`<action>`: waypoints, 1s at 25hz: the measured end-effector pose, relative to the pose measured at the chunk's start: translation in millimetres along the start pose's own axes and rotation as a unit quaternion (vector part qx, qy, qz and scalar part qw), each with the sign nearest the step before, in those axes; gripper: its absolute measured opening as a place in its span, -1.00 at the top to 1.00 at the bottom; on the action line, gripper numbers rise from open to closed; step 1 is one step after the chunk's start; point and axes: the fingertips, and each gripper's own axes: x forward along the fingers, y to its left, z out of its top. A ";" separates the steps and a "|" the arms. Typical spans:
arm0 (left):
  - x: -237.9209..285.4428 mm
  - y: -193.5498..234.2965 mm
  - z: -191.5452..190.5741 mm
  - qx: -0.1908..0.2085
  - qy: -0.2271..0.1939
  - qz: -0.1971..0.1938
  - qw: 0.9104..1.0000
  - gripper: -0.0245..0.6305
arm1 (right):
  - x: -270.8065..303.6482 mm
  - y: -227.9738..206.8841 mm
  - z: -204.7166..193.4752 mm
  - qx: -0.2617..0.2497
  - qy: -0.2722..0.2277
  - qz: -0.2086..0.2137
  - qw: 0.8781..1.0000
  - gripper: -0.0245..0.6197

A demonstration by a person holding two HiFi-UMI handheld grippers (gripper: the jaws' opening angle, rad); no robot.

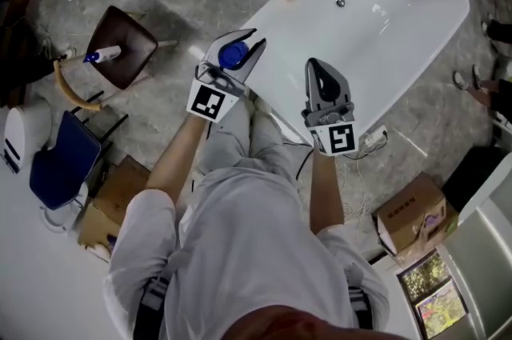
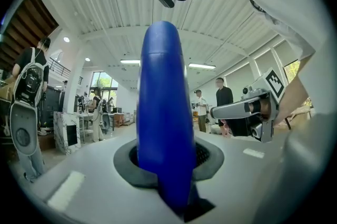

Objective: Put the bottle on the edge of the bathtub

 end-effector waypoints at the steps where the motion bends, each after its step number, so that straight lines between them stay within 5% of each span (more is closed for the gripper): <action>1: 5.1 1.6 -13.4 -0.003 -0.001 0.000 1.000 0.65 | 4.8 -5.4 -9.8 -0.002 -0.002 0.000 1.000 0.92; 17: 61.5 5.2 -201.8 0.001 -0.007 -0.016 1.000 0.65 | 40.9 -51.1 -163.0 -0.019 -0.013 0.003 1.000 0.92; 25: 75.9 -1.0 -263.5 -0.036 -0.015 -0.030 0.999 0.65 | 36.5 -51.2 -206.1 -0.017 -0.013 0.005 1.000 0.92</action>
